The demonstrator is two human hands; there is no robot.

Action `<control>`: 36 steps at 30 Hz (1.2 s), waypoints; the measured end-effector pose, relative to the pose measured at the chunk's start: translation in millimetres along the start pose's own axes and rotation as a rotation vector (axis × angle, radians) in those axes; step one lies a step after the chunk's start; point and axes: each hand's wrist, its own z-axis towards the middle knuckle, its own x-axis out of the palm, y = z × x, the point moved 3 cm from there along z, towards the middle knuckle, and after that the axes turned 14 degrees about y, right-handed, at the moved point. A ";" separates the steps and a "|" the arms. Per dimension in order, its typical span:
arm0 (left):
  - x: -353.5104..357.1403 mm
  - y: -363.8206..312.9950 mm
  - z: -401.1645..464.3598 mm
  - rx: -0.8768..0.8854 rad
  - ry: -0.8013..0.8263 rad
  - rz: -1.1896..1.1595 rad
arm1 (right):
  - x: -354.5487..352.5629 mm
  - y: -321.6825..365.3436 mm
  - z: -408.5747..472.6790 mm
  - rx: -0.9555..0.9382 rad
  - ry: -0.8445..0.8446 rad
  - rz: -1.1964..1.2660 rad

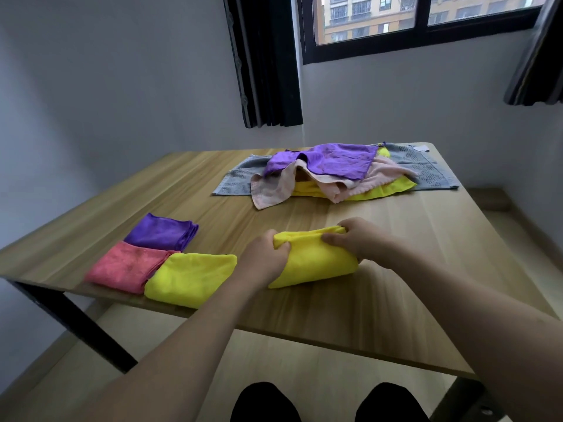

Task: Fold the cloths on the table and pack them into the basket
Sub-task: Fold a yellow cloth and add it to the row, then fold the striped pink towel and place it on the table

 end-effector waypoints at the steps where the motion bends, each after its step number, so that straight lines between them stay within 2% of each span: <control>1: 2.3 1.0 4.3 -0.034 -0.010 0.008 | 0.7 -0.9 3.4 -0.004 -0.035 0.012; 5: 18.1 2.6 19.6 -0.129 -0.012 0.052 | 2.5 -2.1 17.6 -0.020 -0.165 -0.145; 14: 32.6 3.7 29.9 -0.217 -0.120 0.198 | 11.9 -7.1 32.2 -0.037 -0.163 -0.529; 17: 37.2 0.8 31.3 -0.238 -0.100 0.293 | 15.0 -7.7 30.9 -0.062 -0.227 -0.633; 20: 34.4 -1.8 31.2 -0.306 -0.053 0.416 | 17.6 -8.9 32.8 -0.087 -0.221 -0.677; 22: 29.6 -4.9 34.4 -0.318 -0.005 0.428 | 18.0 -8.1 34.8 -0.089 -0.213 -0.593; 25: 10.6 -10.7 43.0 -0.254 0.044 0.223 | 15.5 -2.1 38.7 -0.081 -0.200 -0.296; 27: -12.4 -11.6 48.9 -0.157 0.023 0.095 | 13.0 6.3 46.1 -0.090 -0.198 -0.095; 29: -39.1 -9.9 55.2 -0.073 -0.033 0.087 | 14.2 21.6 54.5 -0.151 -0.196 0.060; 32: -75.5 5.7 69.1 -0.039 -0.104 0.146 | 26.9 54.5 69.5 -0.227 -0.189 0.078; 36: -107.6 49.8 90.4 -0.102 -0.126 0.197 | 53.8 93.0 95.7 -0.272 -0.117 0.097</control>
